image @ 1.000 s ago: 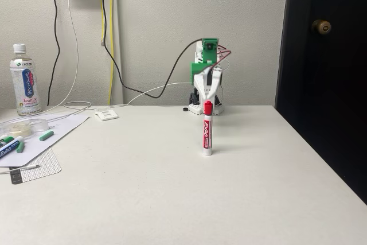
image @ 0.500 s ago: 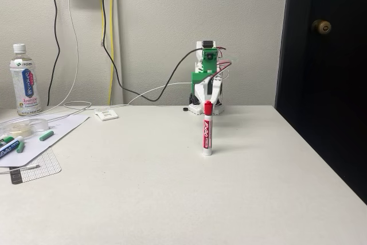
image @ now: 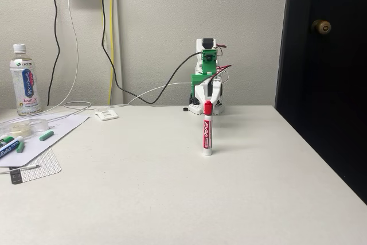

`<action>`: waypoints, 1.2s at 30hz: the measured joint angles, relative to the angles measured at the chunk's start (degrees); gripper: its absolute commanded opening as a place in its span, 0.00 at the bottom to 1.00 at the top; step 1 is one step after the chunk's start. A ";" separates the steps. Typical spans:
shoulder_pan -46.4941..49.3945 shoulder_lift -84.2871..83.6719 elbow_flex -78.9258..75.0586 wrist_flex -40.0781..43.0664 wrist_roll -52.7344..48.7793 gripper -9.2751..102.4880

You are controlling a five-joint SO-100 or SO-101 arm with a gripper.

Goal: Pick up the red marker.

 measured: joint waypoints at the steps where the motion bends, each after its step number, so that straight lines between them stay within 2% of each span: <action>1: 0.00 -0.18 0.53 -0.70 0.00 0.08; 7: 0.09 -3.78 1.49 -5.54 0.09 0.08; 19: 0.35 -32.43 0.97 -33.40 0.88 0.09; 36: 0.88 -35.68 -2.72 -34.01 3.34 0.20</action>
